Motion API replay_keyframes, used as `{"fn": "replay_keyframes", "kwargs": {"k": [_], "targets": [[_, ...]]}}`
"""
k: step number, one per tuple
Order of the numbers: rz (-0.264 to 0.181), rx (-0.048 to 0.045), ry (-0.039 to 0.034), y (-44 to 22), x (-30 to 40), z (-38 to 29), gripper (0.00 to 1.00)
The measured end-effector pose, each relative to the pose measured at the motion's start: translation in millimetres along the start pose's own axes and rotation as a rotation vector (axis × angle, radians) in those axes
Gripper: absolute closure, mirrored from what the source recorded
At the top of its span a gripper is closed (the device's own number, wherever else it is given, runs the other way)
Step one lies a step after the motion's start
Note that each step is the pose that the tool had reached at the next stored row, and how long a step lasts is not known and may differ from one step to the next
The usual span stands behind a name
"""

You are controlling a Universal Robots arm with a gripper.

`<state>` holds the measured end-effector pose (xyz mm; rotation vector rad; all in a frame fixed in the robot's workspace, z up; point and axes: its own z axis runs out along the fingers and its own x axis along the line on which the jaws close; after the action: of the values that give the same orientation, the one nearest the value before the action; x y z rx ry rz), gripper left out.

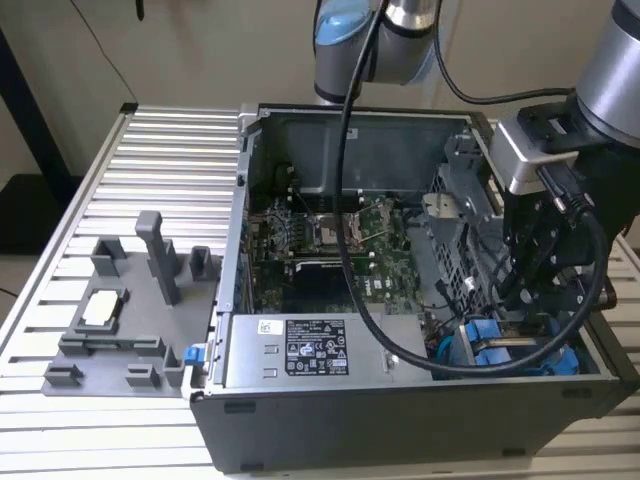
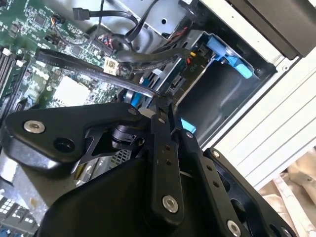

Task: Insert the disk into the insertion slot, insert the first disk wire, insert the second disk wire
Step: 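Insert the second disk wire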

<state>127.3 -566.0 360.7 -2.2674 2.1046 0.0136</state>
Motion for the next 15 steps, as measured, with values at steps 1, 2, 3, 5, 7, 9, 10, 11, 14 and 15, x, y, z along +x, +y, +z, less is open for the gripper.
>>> {"fn": "replay_keyframes", "kwargs": {"k": [1, 2, 3, 5, 7, 9, 10, 11, 14, 15], "targets": [[0.001, -0.0112, -0.0009, -2.5, 0.7, 0.1, 0.84], [0.001, -0.0217, -0.0016, -4.8, 1.4, 0.1, 0.84], [0.001, -0.0311, -0.0023, -7.1, 2.2, 0.2, 0.84], [0.002, -0.0429, -0.0033, -10.1, 4.3, 0.6, 0.84], [0.002, -0.0494, -0.0048, -12.1, 6.5, 1.2, 0.84], [0.003, -0.0516, -0.0067, -12.7, 8.8, 2.2, 0.84], [0.004, -0.0516, -0.0074, -12.7, 9.6, 2.8, 0.84], [0.008, -0.0515, -0.0079, -12.6, 10.3, 3.5, 0.84], [0.03, -0.0505, -0.0083, -12.6, 11.0, 4.8, 0.84], [0.04, -0.0501, -0.0083, -12.7, 11.0, 5.1, 0.84]]}}
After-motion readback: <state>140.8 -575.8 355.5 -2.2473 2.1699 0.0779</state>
